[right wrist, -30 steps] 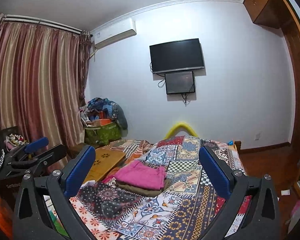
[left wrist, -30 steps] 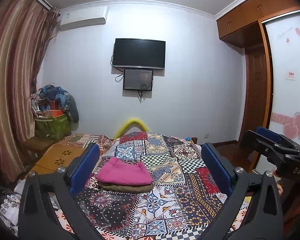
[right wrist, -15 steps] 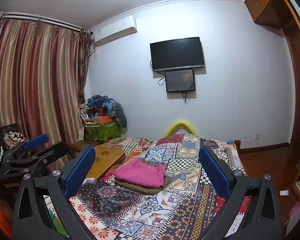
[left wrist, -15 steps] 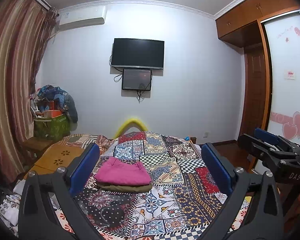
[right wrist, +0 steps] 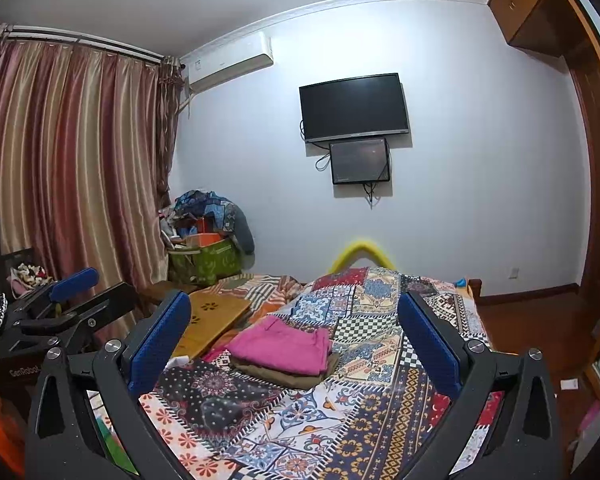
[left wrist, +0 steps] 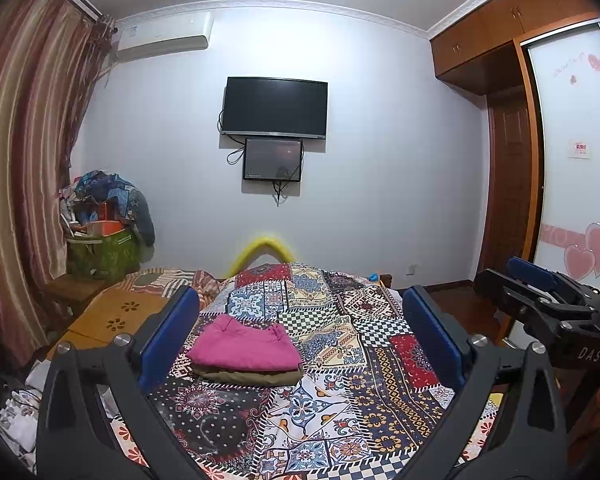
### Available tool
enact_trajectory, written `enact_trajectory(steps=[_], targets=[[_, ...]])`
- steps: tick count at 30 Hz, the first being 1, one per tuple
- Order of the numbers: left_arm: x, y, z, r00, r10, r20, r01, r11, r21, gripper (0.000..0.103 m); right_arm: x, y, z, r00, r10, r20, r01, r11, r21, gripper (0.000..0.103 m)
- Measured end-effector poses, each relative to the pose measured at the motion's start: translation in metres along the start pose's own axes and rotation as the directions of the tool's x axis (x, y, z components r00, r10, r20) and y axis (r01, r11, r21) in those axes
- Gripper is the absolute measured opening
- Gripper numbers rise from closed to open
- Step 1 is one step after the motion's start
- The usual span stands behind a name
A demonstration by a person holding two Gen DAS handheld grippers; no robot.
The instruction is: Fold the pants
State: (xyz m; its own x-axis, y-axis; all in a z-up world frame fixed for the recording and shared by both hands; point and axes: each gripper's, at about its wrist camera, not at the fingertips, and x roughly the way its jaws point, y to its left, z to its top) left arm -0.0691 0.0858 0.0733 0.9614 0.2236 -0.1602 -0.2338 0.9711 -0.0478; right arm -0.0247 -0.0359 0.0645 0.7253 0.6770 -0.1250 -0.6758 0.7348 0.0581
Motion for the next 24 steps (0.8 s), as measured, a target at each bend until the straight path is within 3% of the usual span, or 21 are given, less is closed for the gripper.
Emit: enact_trajectory(steps=[24], targets=[[0.0023, 0.0012, 0.0008, 1.000, -0.014, -0.007, 0.014, 1.000, -0.007, 0.103, 0.0007, -0.0009, 0.0003, 1.000, -0.003, -0.003, 0.003, 1.000, -0.004, 0.103]])
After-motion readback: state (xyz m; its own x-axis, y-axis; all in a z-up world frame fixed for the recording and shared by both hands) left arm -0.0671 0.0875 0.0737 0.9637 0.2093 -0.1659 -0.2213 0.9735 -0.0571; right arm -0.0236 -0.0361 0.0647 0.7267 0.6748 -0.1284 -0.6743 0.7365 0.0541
